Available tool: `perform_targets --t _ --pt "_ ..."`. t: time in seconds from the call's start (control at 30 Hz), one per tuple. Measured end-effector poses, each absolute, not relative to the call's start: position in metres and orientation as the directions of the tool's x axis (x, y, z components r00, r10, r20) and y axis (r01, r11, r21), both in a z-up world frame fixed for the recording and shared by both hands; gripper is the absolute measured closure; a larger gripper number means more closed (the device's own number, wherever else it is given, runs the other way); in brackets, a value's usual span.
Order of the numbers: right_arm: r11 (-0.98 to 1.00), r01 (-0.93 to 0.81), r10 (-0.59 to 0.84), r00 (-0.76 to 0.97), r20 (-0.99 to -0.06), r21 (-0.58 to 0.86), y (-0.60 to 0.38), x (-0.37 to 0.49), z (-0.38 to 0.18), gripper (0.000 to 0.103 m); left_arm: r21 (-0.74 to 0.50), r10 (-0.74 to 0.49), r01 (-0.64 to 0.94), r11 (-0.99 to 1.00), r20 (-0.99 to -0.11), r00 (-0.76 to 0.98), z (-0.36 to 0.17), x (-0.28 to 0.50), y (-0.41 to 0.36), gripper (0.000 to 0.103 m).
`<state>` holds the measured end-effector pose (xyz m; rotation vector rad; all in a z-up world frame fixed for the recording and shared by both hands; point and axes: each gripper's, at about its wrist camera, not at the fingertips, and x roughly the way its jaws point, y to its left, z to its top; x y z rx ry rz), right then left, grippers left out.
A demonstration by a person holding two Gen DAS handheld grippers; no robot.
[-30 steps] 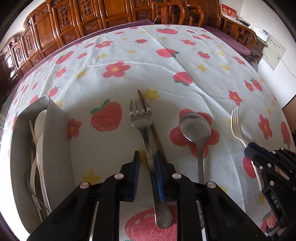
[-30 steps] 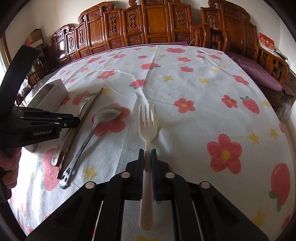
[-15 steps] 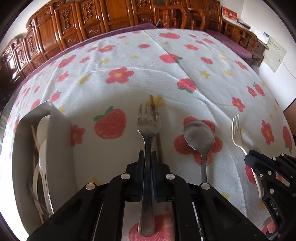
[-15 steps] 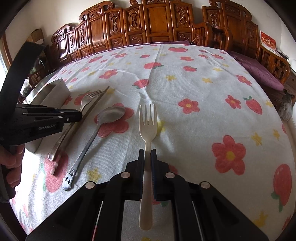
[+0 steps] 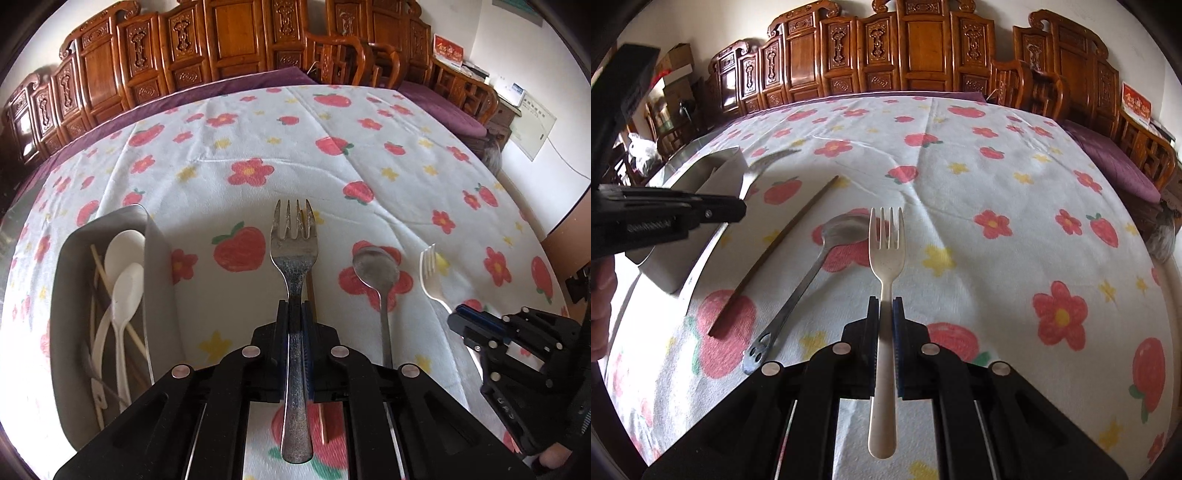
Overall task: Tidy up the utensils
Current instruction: 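Lift the metal fork with the left gripper and lower it into the tray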
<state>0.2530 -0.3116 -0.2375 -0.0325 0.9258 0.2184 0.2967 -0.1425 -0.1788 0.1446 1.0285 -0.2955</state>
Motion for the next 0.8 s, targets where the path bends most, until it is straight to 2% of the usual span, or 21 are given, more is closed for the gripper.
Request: perform_targets --t 0.27,0.8 --pt "0.973 -0.224 0.176 0.556 -0.813 0.057 -0.300 0.227 -0.231 0.095 -0.031 -0.192 0.310 0.950 -0.842 0.505 -0.159 0.275 -0.131 0.097" --pt "0.955 -0.295 0.203 0.630 -0.750 0.010 -0.256 0.202 -0.142 0.095 -0.073 -0.224 0.272 0.959 -0.785 0.578 -0.097 0.242 -0.076 0.097"
